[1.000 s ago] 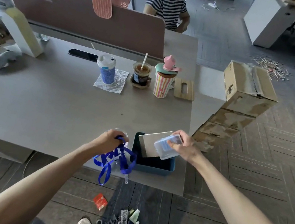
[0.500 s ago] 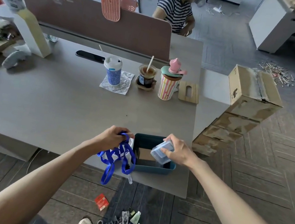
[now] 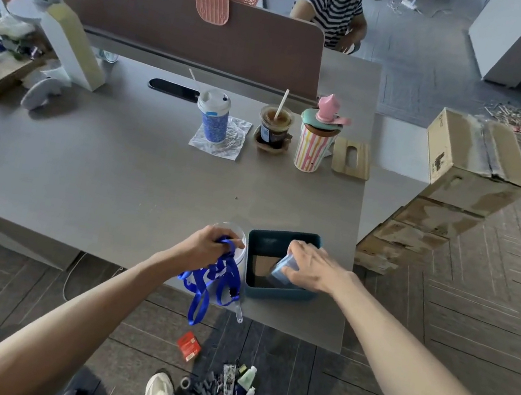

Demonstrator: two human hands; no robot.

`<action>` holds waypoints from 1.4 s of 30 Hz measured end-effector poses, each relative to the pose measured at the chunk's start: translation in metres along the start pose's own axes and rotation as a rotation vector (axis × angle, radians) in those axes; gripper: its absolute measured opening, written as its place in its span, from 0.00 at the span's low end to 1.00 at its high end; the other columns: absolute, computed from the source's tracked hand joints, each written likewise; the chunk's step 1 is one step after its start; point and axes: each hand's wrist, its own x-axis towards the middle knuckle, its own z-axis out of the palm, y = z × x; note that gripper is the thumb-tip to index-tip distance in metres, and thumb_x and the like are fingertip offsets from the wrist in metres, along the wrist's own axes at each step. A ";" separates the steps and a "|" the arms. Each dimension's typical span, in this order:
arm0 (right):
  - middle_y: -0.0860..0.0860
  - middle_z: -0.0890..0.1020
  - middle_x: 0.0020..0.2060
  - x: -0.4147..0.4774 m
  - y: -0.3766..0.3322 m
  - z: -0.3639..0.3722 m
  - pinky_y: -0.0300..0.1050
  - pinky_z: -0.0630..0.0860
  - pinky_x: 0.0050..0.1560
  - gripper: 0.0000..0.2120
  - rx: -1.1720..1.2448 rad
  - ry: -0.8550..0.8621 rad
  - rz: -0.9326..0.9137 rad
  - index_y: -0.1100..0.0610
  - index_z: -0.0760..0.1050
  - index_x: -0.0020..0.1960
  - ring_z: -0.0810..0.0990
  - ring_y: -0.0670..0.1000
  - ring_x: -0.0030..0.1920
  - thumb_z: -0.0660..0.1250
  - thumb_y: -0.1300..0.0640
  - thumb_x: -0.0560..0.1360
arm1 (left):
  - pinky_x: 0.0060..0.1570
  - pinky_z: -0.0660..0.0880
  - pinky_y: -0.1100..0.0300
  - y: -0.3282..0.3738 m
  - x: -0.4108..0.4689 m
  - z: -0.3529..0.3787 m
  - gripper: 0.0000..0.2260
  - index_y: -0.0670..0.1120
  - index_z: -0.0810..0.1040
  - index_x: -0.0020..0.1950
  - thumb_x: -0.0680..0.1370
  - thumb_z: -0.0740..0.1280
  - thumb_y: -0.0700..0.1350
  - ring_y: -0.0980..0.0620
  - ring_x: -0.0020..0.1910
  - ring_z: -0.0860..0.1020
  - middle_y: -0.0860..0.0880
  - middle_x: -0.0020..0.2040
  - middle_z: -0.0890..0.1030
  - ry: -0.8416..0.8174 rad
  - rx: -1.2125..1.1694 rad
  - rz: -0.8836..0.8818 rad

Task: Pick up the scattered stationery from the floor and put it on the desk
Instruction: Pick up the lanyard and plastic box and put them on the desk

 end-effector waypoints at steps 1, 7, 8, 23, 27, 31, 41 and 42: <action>0.55 0.74 0.55 0.002 0.000 -0.003 0.49 0.70 0.53 0.13 0.000 -0.018 0.013 0.56 0.66 0.58 0.72 0.53 0.51 0.58 0.50 0.78 | 0.26 0.65 0.62 -0.001 0.000 0.000 0.11 0.49 0.78 0.49 0.81 0.58 0.38 0.53 0.29 0.68 0.44 0.38 0.75 0.001 0.000 -0.009; 0.55 0.73 0.49 0.003 0.001 -0.017 0.49 0.70 0.43 0.12 0.006 -0.197 0.115 0.54 0.66 0.54 0.72 0.53 0.45 0.59 0.49 0.74 | 0.27 0.66 0.68 -0.002 0.002 0.005 0.11 0.44 0.79 0.53 0.81 0.57 0.37 0.54 0.30 0.69 0.46 0.39 0.76 0.010 0.050 0.000; 0.55 0.73 0.48 0.000 0.001 -0.018 0.49 0.70 0.41 0.13 0.016 -0.222 0.124 0.54 0.65 0.54 0.73 0.52 0.43 0.59 0.48 0.75 | 0.27 0.67 0.69 -0.002 0.002 0.006 0.11 0.43 0.79 0.53 0.80 0.58 0.36 0.55 0.31 0.70 0.48 0.39 0.76 0.022 0.071 0.012; 0.52 0.74 0.56 -0.026 0.033 0.009 0.45 0.77 0.46 0.09 0.228 0.075 0.126 0.52 0.67 0.55 0.77 0.51 0.49 0.64 0.52 0.78 | 0.43 0.76 0.55 0.023 0.057 0.045 0.10 0.43 0.77 0.50 0.76 0.60 0.47 0.44 0.43 0.77 0.43 0.48 0.81 -0.061 0.611 -0.126; 0.53 0.74 0.59 -0.034 0.041 0.009 0.39 0.73 0.44 0.10 0.318 0.077 0.087 0.52 0.67 0.57 0.76 0.51 0.53 0.65 0.53 0.79 | 0.31 0.73 0.61 0.041 0.074 0.054 0.08 0.42 0.75 0.48 0.78 0.59 0.44 0.50 0.32 0.75 0.46 0.39 0.77 -0.134 0.523 -0.292; 0.53 0.74 0.59 -0.040 0.045 0.006 0.41 0.75 0.46 0.10 0.351 0.094 0.069 0.51 0.67 0.58 0.76 0.50 0.52 0.64 0.54 0.79 | 0.24 0.69 0.64 0.041 0.086 0.065 0.08 0.43 0.75 0.40 0.77 0.59 0.40 0.52 0.24 0.71 0.48 0.29 0.74 -0.086 0.363 -0.341; 0.52 0.61 0.75 -0.040 0.054 -0.005 0.53 0.62 0.71 0.15 0.152 0.345 -0.074 0.55 0.74 0.58 0.60 0.53 0.72 0.70 0.54 0.73 | 0.45 0.79 0.52 0.026 0.073 0.038 0.15 0.54 0.79 0.46 0.70 0.61 0.34 0.47 0.45 0.80 0.49 0.46 0.83 0.021 0.553 0.174; 0.53 0.64 0.74 -0.039 0.052 -0.008 0.54 0.63 0.71 0.15 0.155 0.355 -0.092 0.55 0.74 0.58 0.61 0.53 0.71 0.70 0.54 0.72 | 0.47 0.79 0.52 0.025 0.072 0.033 0.16 0.52 0.80 0.46 0.71 0.61 0.33 0.49 0.46 0.80 0.49 0.47 0.83 -0.012 0.541 0.199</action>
